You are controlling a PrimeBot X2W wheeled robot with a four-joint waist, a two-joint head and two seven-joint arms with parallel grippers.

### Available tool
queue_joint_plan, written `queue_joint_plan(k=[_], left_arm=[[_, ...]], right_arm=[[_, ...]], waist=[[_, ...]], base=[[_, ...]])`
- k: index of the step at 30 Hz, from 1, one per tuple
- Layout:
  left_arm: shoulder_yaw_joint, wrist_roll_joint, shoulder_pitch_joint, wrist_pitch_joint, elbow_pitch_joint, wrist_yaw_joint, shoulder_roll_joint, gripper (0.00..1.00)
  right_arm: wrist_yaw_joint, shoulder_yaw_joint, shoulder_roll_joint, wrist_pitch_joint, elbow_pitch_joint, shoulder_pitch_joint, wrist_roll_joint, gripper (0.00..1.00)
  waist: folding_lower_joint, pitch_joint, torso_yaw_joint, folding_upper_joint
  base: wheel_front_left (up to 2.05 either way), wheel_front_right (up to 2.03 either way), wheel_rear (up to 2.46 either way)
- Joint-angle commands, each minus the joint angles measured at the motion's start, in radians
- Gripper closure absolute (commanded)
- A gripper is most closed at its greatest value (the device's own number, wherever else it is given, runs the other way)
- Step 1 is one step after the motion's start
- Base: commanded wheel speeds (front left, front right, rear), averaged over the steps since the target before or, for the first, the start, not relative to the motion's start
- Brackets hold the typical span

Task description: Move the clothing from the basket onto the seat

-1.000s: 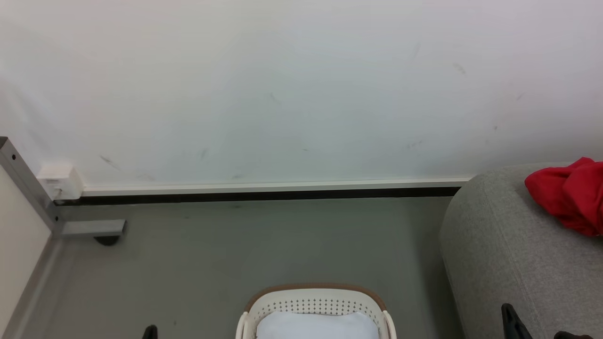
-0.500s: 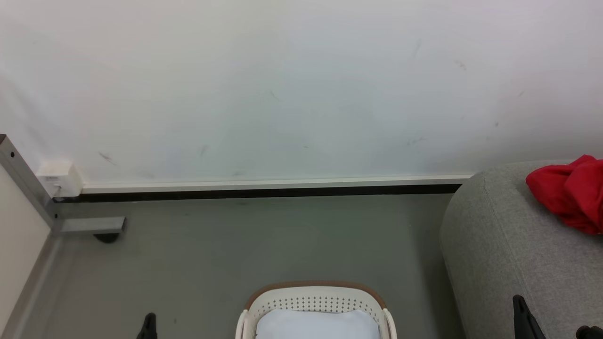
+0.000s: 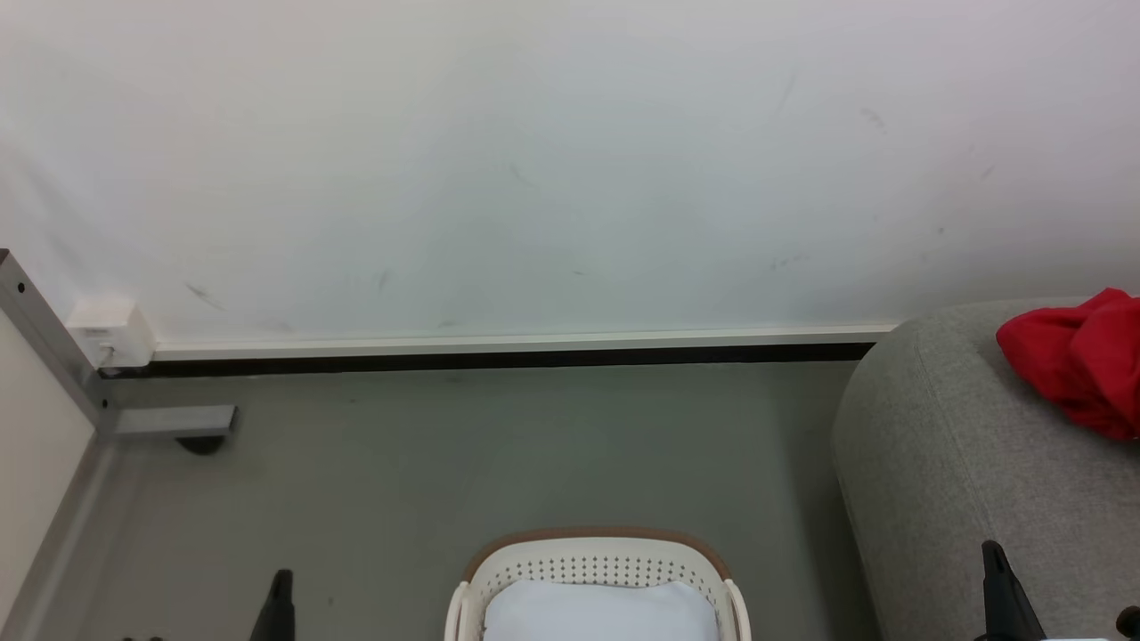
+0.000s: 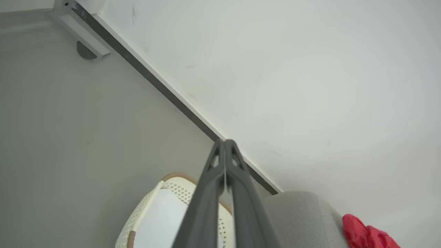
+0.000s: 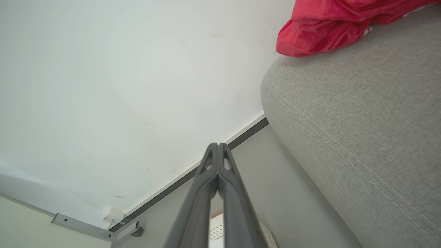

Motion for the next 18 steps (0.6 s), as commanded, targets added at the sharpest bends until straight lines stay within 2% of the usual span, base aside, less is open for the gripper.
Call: queue_joint_plan(k=[1, 18], left_arm=[[0.006, -0.038, -0.025, 0.006, -0.016, -0.006, 0.002, 1.00], [0.023, -0.233, -0.054, 0.059, -0.028, -0.019, -0.003, 1.00]], right_arm=[[-0.001, -0.007, -0.010, 0.006, -0.018, -0.025, 0.032, 1.00], [-0.001, -0.023, -0.011, 0.059, -0.044, -0.039, 0.242, 1.00]], waist=[[-0.0001, 0.001, 0.000, -0.0001], [-0.0001, 0.011, 0.001, -0.0001]], base=[[0.00, 0.00, 0.00], [0.00, 0.00, 0.00]])
